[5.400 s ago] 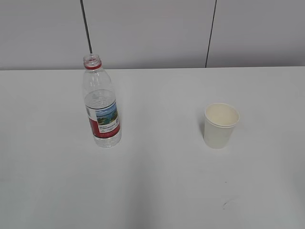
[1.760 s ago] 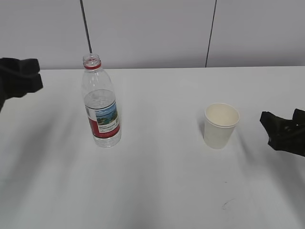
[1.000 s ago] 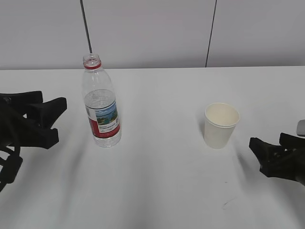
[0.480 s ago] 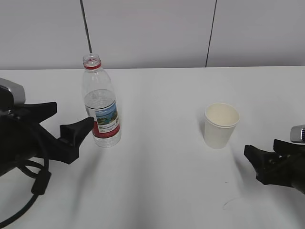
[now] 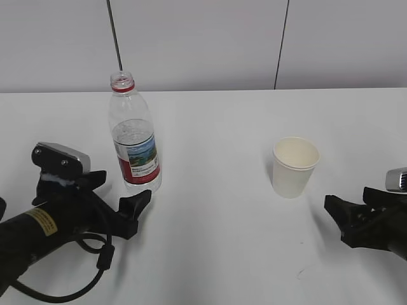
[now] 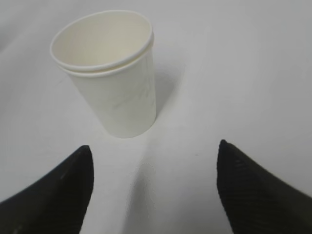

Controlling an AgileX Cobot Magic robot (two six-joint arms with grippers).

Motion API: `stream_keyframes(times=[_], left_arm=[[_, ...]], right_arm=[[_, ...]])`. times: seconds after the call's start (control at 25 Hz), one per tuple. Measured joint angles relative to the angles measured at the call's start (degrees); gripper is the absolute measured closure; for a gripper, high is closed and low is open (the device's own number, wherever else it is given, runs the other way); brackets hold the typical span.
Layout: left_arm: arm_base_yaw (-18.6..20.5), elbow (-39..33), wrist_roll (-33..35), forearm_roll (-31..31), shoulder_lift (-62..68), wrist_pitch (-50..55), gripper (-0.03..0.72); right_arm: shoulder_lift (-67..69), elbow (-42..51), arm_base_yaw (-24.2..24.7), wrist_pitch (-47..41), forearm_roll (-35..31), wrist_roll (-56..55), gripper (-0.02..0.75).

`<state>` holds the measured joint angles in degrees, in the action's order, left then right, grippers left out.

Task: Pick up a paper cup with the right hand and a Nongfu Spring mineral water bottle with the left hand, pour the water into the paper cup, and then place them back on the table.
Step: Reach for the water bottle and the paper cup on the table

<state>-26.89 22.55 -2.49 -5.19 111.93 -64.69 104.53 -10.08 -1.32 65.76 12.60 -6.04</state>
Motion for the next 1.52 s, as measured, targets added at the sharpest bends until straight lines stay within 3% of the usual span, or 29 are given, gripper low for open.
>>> stream_keyframes(times=[0.64, 1.12, 1.52], left_arm=[[0.0, 15.8, 0.0, 0.6, 8.1, -0.6, 0.083], [0.0, 16.6, 0.0, 0.6, 8.2, -0.7, 0.092], [0.0, 16.6, 0.0, 0.5, 8.2, -0.7, 0.094]], right_arm=[[0.0, 0.0, 0.0, 0.0, 2.4, 0.1, 0.156], [0.1, -0.6, 0.0, 0.0, 3.8, -0.1, 0.132], [8.3, -8.4, 0.0, 0.0, 6.4, -1.5, 0.131]])
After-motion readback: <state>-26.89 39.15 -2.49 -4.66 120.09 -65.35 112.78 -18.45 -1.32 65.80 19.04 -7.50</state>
